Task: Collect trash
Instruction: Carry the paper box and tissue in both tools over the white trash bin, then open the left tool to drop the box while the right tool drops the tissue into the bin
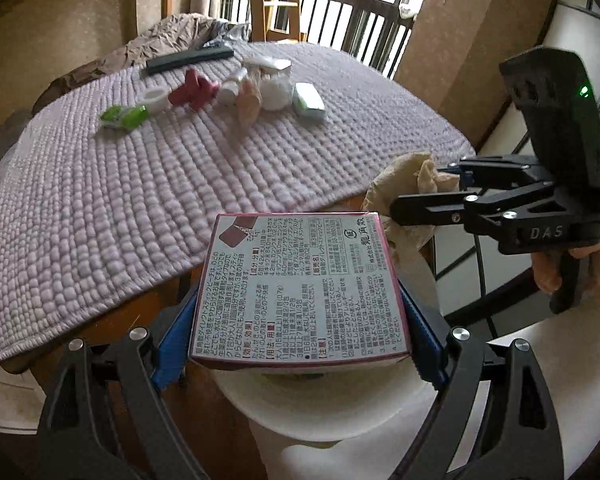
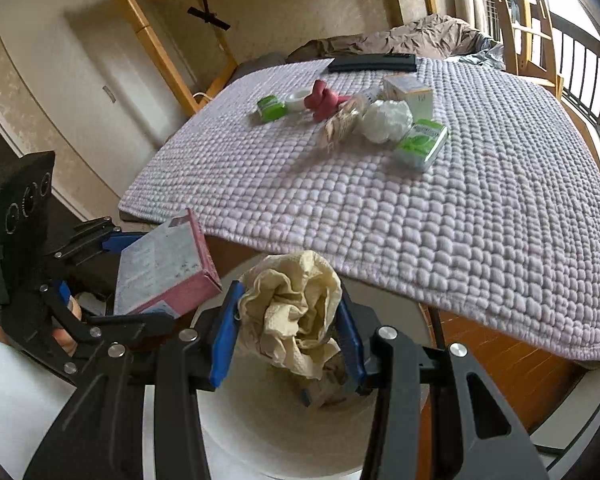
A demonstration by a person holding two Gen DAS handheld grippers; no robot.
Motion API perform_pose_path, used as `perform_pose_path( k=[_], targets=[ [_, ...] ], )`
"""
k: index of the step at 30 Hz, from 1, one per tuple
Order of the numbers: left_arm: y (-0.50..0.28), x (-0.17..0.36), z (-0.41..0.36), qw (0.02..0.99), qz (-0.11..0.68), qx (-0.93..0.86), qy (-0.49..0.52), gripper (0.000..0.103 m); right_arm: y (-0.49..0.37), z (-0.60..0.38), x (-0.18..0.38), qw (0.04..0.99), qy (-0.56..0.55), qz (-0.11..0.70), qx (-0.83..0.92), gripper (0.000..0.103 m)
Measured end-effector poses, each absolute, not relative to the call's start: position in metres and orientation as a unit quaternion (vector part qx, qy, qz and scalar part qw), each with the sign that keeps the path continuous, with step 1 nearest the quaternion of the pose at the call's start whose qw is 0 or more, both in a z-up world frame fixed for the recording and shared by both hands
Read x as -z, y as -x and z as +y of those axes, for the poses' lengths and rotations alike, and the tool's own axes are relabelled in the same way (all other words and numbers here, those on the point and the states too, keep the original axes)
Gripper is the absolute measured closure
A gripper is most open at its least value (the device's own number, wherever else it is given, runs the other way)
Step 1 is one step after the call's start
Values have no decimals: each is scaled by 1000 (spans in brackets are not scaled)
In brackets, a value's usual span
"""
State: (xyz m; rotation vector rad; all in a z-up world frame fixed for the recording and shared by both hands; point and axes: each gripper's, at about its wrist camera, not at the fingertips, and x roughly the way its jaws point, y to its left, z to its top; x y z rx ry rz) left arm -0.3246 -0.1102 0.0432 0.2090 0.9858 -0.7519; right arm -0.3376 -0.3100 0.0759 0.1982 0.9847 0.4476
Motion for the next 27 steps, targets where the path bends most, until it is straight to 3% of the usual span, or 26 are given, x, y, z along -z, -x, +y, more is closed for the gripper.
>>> perform_pose_path(
  k=[27],
  targets=[
    [321,13,-118,788,524,301,-118,13,337,-292,-11,822,-92,532,-182,59]
  ],
)
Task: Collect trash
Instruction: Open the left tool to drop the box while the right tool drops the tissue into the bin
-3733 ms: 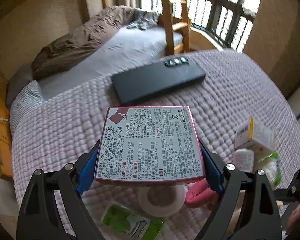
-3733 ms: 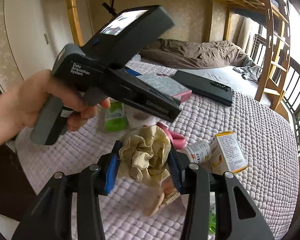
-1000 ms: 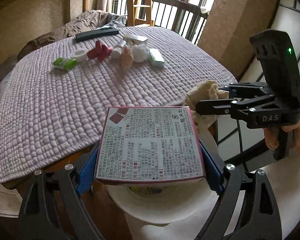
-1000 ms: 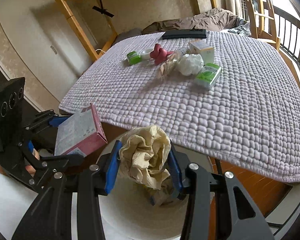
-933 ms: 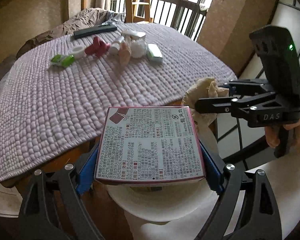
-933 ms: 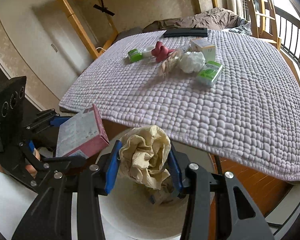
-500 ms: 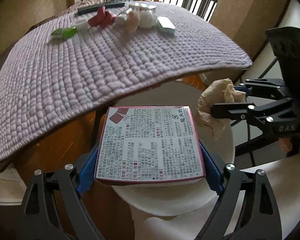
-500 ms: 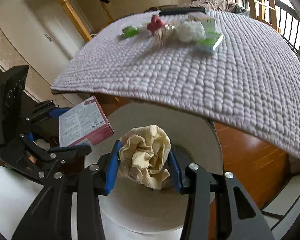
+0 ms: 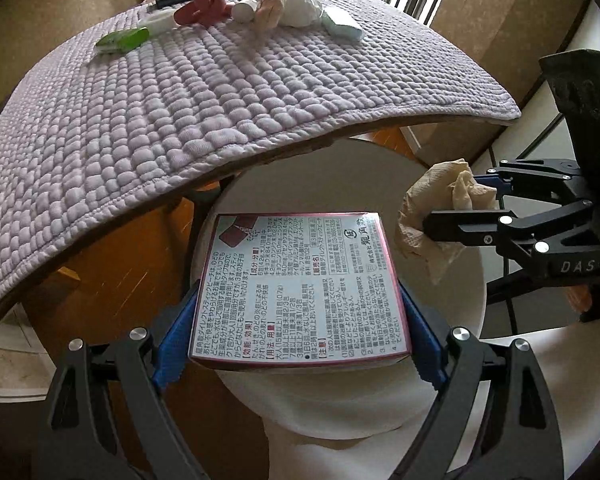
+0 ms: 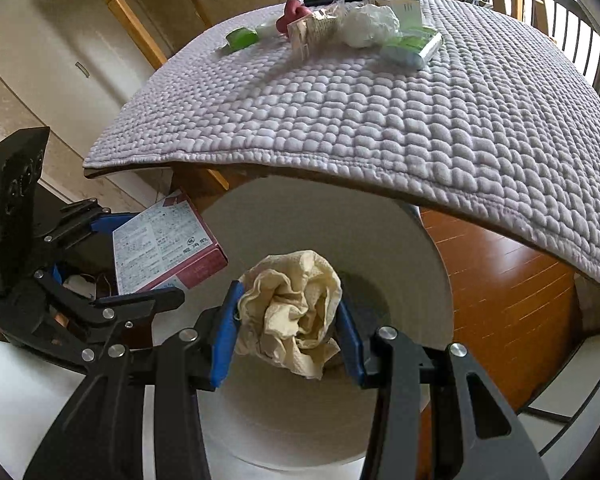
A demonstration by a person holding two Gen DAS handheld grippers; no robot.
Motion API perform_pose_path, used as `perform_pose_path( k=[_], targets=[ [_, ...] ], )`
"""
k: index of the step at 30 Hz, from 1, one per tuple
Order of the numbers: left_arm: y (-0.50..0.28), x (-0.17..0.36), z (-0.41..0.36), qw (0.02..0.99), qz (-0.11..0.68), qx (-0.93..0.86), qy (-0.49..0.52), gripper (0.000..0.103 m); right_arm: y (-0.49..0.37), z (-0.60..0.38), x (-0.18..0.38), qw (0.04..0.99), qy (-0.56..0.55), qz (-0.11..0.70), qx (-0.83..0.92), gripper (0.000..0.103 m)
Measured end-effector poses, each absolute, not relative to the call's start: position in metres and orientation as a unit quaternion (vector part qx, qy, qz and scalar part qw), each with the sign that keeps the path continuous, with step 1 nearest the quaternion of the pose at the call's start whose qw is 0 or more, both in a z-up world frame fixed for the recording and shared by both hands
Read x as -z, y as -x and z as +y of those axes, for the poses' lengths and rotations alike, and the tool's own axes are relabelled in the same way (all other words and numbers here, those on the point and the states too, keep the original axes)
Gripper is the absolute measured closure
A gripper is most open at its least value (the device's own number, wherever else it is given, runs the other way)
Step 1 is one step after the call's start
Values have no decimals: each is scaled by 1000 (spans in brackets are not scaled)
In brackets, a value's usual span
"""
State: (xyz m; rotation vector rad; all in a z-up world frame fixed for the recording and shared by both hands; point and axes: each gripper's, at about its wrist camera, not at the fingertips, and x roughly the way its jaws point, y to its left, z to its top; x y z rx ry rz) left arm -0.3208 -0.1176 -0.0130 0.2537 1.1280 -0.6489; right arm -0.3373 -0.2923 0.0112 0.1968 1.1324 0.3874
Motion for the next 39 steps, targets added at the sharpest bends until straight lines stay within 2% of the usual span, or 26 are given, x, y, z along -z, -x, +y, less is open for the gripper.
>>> perform_pose_path(
  k=[39],
  targets=[
    [313,47,-136,793,523,286,-127,13,317,-293,16,826,-77,537,-154,59]
  ],
)
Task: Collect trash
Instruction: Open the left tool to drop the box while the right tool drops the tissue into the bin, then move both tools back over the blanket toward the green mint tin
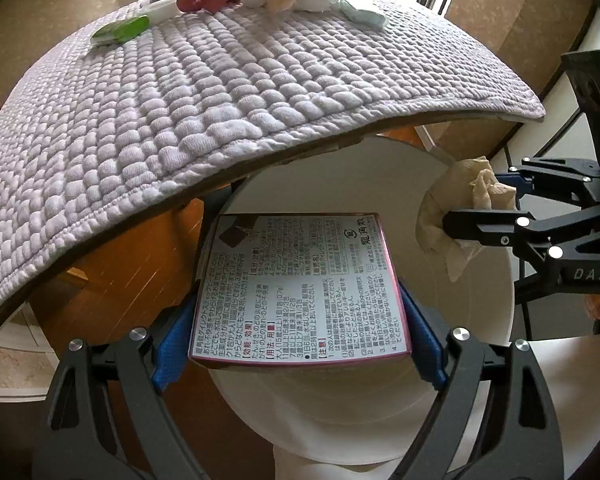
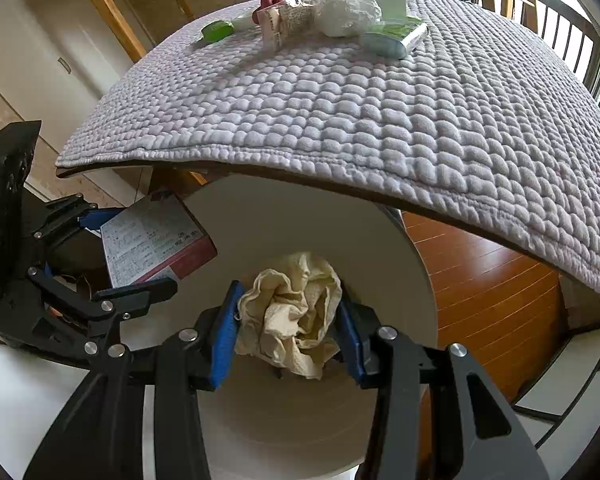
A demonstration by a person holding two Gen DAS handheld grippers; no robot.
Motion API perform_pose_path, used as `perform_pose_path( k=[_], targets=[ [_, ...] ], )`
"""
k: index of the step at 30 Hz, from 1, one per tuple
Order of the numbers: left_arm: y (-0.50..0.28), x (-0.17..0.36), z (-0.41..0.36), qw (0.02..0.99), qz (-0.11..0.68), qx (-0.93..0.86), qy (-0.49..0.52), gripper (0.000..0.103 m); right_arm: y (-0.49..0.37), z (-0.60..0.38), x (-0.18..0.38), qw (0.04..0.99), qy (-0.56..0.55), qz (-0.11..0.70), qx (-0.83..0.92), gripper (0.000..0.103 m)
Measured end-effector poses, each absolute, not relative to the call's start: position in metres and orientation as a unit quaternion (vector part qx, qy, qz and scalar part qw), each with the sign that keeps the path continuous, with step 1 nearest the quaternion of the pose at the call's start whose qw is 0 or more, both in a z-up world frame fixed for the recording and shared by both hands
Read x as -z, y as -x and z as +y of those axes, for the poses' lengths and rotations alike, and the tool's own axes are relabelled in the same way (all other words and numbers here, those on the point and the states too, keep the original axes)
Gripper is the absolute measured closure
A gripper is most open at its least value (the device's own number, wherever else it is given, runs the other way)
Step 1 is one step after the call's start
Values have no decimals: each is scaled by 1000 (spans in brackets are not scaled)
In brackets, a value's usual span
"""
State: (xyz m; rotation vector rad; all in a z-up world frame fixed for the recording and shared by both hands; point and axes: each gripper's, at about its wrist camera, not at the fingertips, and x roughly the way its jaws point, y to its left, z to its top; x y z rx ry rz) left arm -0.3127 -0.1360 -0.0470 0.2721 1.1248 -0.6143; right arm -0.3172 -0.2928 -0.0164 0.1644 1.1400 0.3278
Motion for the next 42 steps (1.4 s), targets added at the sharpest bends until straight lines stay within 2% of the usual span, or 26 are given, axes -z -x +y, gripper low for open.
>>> perform_pose_path(
  k=[20,21,22,23,24,31,36,38,40,42],
  targets=[
    [304,50,-152,786,518,309,-136,13,323,-289,24,823,-80,540,-156,59],
    [303,49,-153,787,514,313,-139,12,324,-290,23,824,-81,538,-159,54],
    [305,48,-156,789,511,310,-147,12,323,-290,23,826,-80,537,-155,42],
    [304,48,-157,790,509,306,-154,4,326,-292,22,829,-81,533,-149,36],
    [302,48,-159,791,507,302,-159,2,327,-294,21,833,-83,528,-145,34],
    [299,50,-155,791,510,300,-151,2,326,-304,19,835,-92,523,-145,34],
    [291,36,-141,794,504,307,-147,2,329,-303,-3,847,-75,503,-155,34],
    [291,20,-133,797,493,321,-135,2,333,-304,-20,859,-66,480,-165,28],
    [303,-4,-123,802,476,341,-120,2,337,-306,-40,880,-48,446,-156,11],
    [310,-29,-116,814,447,353,-114,1,338,-308,-64,913,-4,392,-111,4]
  ],
)
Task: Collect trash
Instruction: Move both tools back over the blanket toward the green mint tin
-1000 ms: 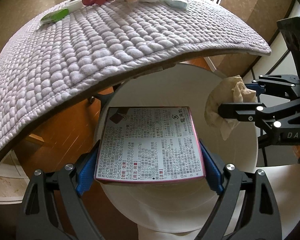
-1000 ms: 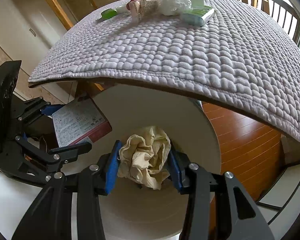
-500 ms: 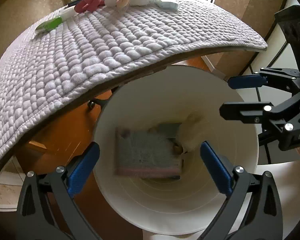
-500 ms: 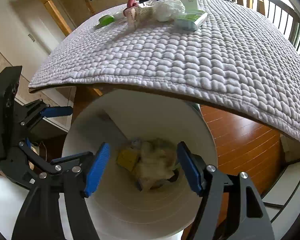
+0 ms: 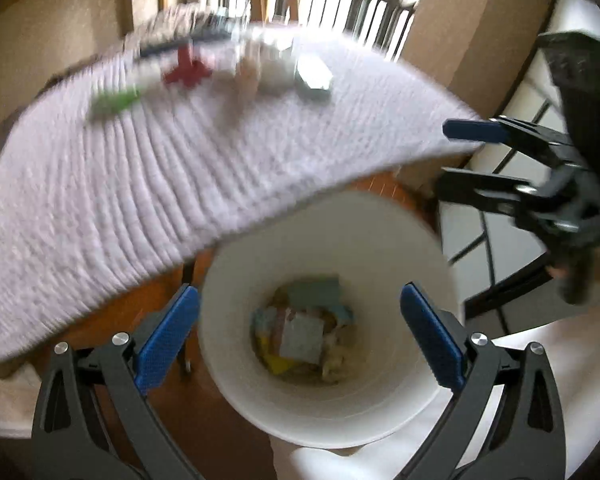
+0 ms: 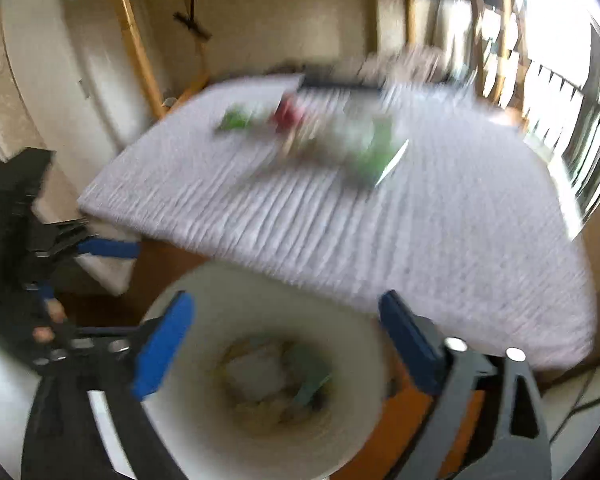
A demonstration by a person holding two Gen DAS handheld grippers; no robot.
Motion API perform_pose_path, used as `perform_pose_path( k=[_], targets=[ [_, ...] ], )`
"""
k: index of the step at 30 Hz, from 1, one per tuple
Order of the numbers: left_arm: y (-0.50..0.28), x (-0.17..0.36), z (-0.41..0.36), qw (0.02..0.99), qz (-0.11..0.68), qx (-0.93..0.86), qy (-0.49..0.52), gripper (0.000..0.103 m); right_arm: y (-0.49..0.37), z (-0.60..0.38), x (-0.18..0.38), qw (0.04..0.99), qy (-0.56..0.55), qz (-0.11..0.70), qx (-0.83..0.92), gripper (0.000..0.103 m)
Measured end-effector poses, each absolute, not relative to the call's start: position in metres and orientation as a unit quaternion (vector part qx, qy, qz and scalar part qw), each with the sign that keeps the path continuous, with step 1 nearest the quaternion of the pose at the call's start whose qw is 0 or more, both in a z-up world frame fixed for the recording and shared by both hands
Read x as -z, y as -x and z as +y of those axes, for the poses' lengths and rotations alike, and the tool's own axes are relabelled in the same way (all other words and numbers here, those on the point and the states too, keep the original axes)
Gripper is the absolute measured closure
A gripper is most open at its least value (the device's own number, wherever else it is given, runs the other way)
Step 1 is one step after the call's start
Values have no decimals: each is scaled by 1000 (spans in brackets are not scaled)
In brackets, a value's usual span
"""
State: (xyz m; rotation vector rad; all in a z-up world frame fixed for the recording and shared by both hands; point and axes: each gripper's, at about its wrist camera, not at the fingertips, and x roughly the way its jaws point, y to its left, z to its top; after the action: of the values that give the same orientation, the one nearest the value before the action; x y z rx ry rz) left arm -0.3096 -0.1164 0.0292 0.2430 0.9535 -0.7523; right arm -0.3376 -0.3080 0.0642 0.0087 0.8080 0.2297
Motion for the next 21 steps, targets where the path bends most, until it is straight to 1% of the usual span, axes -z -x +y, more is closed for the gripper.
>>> perform_pose_path(
  k=[3,5,7,11,17,21],
  targets=[
    [313,-64,-114,857,384,318,-130,1,328,-315,-84,937,31,343,-55,4],
    [296,-74,-108,876,361,293,-126,1,312,-324,-86,933,25,357,-50,4],
    [274,-77,-103,877,371,283,-115,1,292,-333,-83,923,10,380,-59,4],
    [233,-75,-94,877,392,260,-99,1,268,-336,-75,922,13,381,-67,4],
    [171,-53,-77,871,430,214,-105,1,231,-335,-57,913,37,397,-83,4],
    [139,-43,-70,866,446,207,-84,1,207,-344,-48,907,18,410,-94,4]
  ],
)
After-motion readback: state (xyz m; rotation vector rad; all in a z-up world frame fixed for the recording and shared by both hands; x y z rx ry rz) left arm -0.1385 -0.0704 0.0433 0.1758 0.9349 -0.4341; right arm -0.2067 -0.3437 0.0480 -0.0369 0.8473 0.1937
